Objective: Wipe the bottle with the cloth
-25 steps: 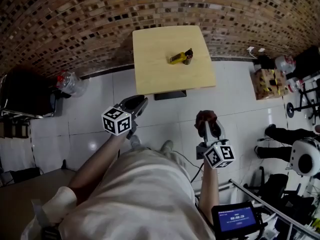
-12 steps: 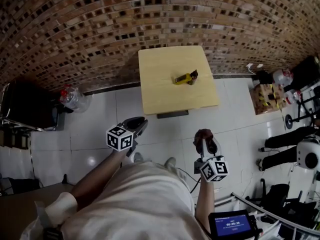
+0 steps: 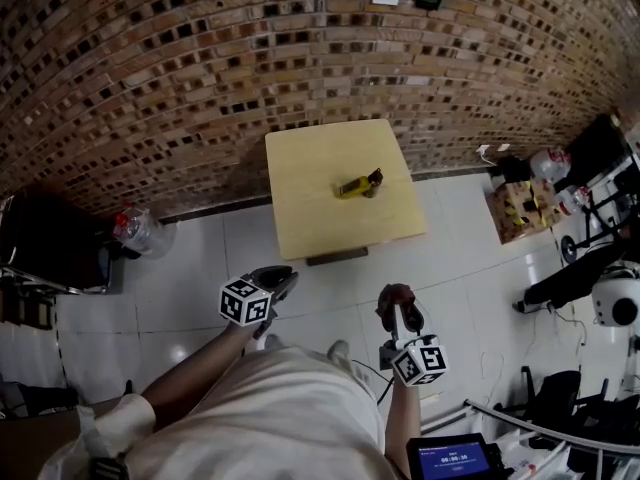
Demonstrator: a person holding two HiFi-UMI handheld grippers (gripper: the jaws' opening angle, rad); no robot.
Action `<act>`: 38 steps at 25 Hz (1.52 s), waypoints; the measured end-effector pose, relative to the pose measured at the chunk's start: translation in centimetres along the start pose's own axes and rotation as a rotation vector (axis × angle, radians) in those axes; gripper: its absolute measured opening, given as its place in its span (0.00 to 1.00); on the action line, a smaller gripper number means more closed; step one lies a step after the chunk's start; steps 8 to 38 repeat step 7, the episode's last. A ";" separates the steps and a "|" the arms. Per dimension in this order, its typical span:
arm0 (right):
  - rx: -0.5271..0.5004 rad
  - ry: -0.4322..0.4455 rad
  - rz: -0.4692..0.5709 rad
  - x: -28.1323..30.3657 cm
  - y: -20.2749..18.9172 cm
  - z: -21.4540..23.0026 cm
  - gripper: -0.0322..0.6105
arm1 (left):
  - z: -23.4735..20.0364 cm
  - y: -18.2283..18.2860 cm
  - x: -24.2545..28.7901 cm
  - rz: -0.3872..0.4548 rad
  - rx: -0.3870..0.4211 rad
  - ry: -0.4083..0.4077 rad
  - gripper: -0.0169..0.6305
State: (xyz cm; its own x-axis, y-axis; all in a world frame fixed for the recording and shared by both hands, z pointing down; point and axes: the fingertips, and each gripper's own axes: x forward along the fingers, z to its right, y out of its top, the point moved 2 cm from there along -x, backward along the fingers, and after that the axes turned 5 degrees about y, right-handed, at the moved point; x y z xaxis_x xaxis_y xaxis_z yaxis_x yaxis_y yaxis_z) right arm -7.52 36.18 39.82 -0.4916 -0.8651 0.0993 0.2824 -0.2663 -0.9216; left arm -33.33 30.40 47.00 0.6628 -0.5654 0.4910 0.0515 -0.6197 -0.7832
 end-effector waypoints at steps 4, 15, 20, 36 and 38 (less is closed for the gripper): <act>-0.038 0.009 -0.033 -1.4 -0.4 -0.2 0.16 | 1.6 -0.9 1.0 -0.045 0.011 -0.018 0.15; -0.025 0.004 -0.027 -2.8 -0.3 0.4 0.16 | 3.4 -1.4 2.1 -0.077 0.017 -0.042 0.15; -0.025 0.004 -0.027 -2.8 -0.3 0.4 0.16 | 3.4 -1.4 2.1 -0.077 0.017 -0.042 0.15; -0.025 0.004 -0.027 -2.8 -0.3 0.4 0.16 | 3.4 -1.4 2.1 -0.077 0.017 -0.042 0.15; -0.025 0.004 -0.027 -2.8 -0.3 0.4 0.16 | 3.4 -1.4 2.1 -0.077 0.017 -0.042 0.15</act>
